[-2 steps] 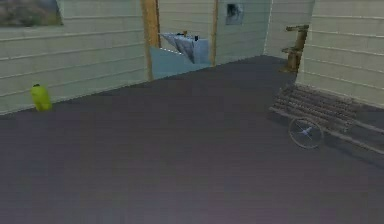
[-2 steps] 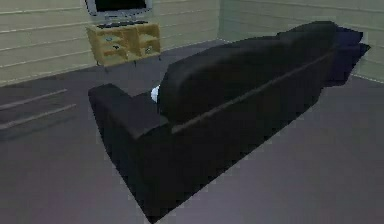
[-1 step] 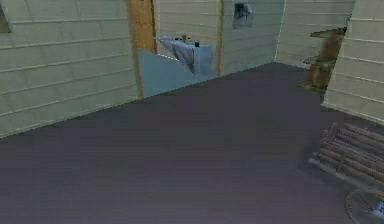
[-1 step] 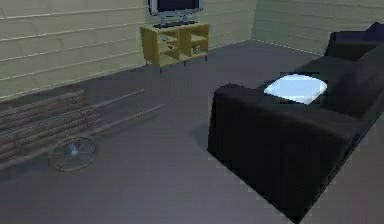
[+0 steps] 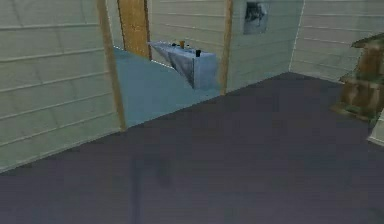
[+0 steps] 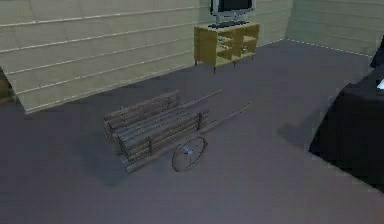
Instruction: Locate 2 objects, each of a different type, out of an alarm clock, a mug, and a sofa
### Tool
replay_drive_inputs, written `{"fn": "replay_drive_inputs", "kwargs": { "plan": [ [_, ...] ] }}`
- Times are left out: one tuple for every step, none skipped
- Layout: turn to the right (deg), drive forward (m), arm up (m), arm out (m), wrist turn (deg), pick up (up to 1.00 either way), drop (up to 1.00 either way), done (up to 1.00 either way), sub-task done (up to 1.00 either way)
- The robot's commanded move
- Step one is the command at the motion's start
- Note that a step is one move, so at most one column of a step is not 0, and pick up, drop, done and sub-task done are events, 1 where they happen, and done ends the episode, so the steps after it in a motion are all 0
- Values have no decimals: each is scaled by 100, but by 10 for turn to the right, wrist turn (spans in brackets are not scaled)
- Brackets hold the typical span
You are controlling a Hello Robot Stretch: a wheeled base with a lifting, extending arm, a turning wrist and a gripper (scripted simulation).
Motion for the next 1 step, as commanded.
{"fn": "replay_drive_inputs", "kwargs": {
  "plan": [
    [0, 100, 0, 0, 0, 0, 0, 0, 0]
  ]
}}
